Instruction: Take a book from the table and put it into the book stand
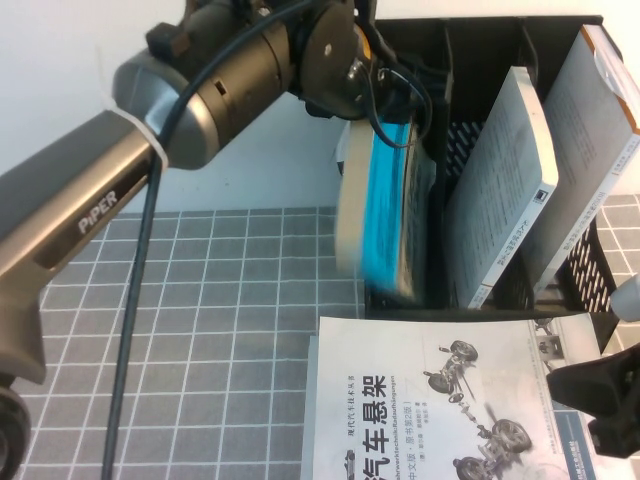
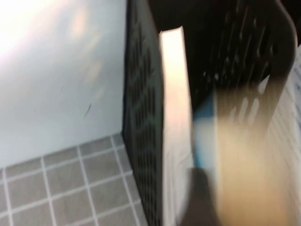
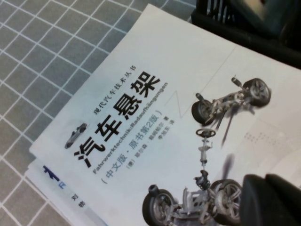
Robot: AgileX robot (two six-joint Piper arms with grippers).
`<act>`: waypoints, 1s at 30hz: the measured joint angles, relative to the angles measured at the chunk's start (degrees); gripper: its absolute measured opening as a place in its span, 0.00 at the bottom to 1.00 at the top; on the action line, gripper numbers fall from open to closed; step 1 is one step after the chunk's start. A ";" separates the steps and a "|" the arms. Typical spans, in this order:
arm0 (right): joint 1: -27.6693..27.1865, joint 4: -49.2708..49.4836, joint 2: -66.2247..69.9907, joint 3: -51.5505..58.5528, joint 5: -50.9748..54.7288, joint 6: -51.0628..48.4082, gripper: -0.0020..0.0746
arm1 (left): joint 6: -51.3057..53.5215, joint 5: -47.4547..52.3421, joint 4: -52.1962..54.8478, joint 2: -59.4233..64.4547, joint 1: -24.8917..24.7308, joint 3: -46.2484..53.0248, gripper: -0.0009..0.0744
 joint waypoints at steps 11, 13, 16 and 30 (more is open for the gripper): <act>0.10 4.08 0.00 0.00 3.86 -7.04 0.02 | 4.36 3.68 1.57 0.40 0.00 -7.50 0.34; 0.10 10.97 0.00 0.00 4.64 -12.38 0.02 | 6.67 7.86 1.67 0.18 0.00 -10.50 0.17; 0.24 24.62 1.88 -0.11 7.81 -24.69 0.02 | 9.82 13.28 1.67 -1.06 0.00 -13.53 0.06; 14.50 43.74 31.83 -15.22 2.97 -45.23 0.02 | 16.55 19.04 0.87 -17.49 0.00 -12.13 0.01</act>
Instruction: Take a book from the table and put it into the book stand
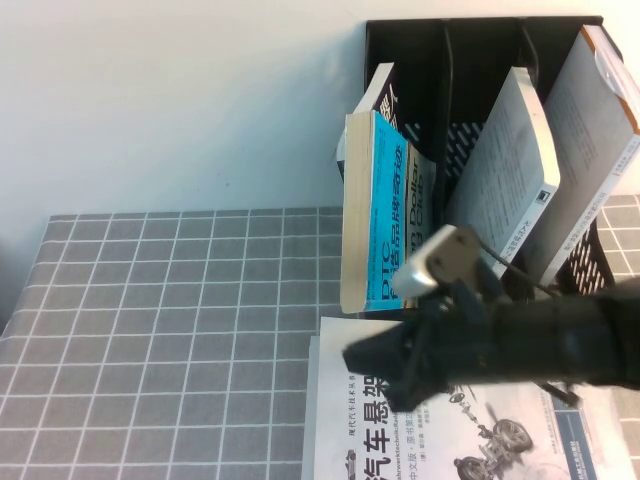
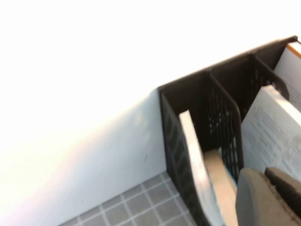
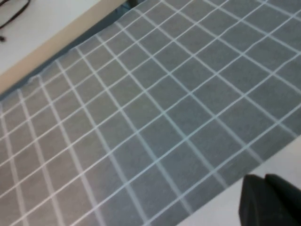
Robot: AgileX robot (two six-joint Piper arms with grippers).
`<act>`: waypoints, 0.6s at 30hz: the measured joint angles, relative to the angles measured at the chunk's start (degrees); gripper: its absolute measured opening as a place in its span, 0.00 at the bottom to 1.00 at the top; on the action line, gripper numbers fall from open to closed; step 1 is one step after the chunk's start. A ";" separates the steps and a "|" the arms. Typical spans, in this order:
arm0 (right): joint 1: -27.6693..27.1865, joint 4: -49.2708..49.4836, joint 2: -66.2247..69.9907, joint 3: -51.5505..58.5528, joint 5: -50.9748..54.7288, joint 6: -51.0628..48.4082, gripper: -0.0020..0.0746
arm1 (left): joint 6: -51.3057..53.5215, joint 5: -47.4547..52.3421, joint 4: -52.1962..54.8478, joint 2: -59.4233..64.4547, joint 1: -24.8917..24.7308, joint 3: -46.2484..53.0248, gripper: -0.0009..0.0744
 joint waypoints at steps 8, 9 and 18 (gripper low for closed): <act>0.36 0.77 9.49 -10.52 -1.09 -3.90 0.02 | 0.94 0.01 2.38 -11.90 0.00 12.12 0.01; 0.36 0.68 10.05 -11.77 -1.62 -3.99 0.02 | 0.31 -0.47 2.98 -13.30 0.00 13.70 0.01; -0.81 1.31 10.97 -19.63 -15.37 -3.41 0.02 | -8.20 -5.25 14.02 -27.61 0.00 29.85 0.01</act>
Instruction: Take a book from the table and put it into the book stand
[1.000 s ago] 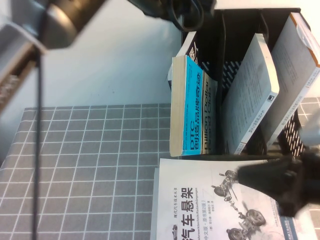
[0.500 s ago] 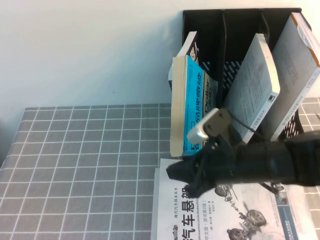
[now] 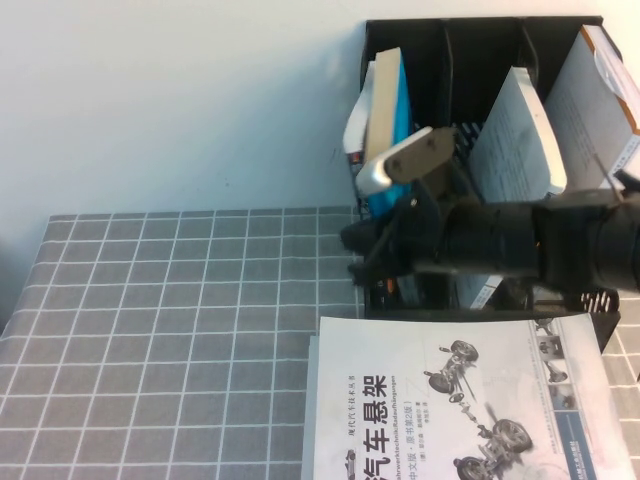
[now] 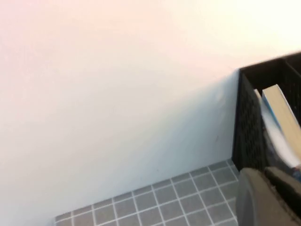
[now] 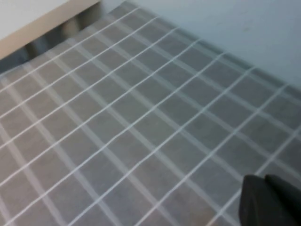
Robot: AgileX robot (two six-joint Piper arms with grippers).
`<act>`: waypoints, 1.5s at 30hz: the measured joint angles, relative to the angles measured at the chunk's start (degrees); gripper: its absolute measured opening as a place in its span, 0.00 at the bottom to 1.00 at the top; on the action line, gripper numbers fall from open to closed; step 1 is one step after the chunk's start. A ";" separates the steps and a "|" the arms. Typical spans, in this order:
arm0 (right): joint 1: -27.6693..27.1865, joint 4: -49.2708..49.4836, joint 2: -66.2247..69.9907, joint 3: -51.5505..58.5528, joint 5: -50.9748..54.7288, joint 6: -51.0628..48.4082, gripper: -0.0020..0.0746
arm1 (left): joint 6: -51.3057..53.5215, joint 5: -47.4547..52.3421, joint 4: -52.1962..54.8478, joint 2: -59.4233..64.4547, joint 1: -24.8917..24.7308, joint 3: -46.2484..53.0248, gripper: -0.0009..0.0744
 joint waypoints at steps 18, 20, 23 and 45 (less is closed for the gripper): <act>-3.17 -4.01 -2.82 -2.77 12.52 11.99 0.02 | -4.35 -5.77 -7.56 -8.98 0.00 14.94 0.01; -3.36 -13.03 -5.01 -2.77 16.74 18.22 0.02 | -4.58 -7.61 -8.40 -8.98 0.00 17.56 0.01; -3.36 -29.23 -7.98 -2.77 25.02 28.89 0.02 | -4.58 -9.48 -8.95 -8.98 0.00 20.79 0.01; -3.41 -111.33 -45.94 16.36 27.77 98.61 0.02 | -9.77 -37.07 -2.87 -16.23 0.00 46.32 0.01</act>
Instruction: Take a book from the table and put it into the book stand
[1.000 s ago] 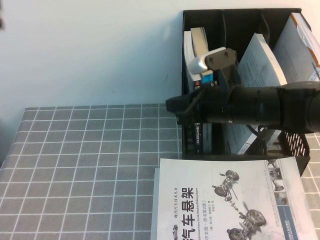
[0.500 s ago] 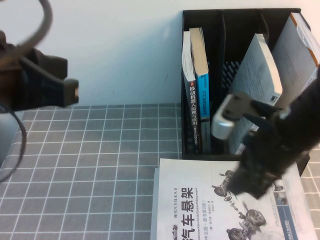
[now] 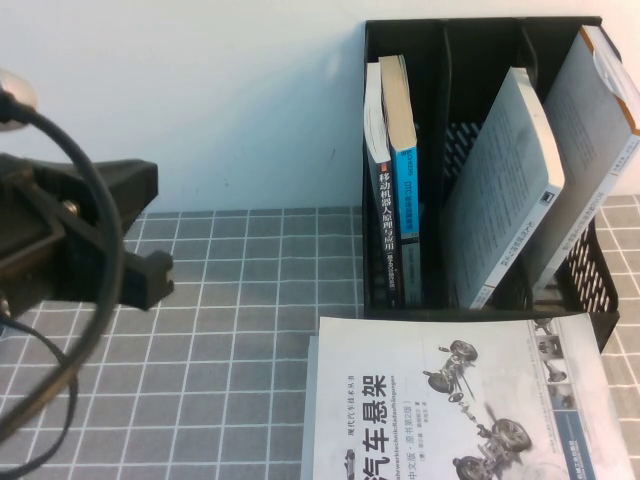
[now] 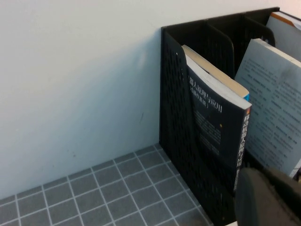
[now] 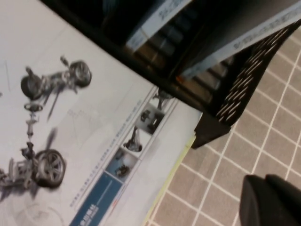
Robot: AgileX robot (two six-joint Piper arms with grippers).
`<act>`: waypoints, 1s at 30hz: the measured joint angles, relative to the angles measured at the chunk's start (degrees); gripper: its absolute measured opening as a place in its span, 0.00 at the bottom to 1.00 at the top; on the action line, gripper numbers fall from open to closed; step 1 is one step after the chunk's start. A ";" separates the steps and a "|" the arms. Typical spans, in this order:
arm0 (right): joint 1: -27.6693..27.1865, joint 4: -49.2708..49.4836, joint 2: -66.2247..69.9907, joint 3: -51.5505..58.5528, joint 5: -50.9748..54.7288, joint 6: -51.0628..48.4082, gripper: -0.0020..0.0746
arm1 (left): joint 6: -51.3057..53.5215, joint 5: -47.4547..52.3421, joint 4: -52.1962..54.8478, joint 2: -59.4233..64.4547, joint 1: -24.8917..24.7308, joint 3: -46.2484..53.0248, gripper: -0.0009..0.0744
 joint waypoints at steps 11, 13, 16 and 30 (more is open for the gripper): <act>0.00 -1.83 -32.18 28.98 -16.62 3.94 0.02 | -2.13 -6.14 1.29 0.00 0.00 3.83 0.01; 0.00 -1.73 -36.84 31.81 -16.73 3.94 0.02 | -2.24 -6.03 1.29 0.00 0.00 4.07 0.01; 0.00 -0.35 -41.86 34.00 -16.41 4.24 0.02 | -2.52 -5.94 1.29 0.00 0.00 4.07 0.01; 0.00 6.31 -45.96 34.09 -8.58 5.59 0.02 | -2.88 -3.54 1.29 0.00 0.00 4.07 0.01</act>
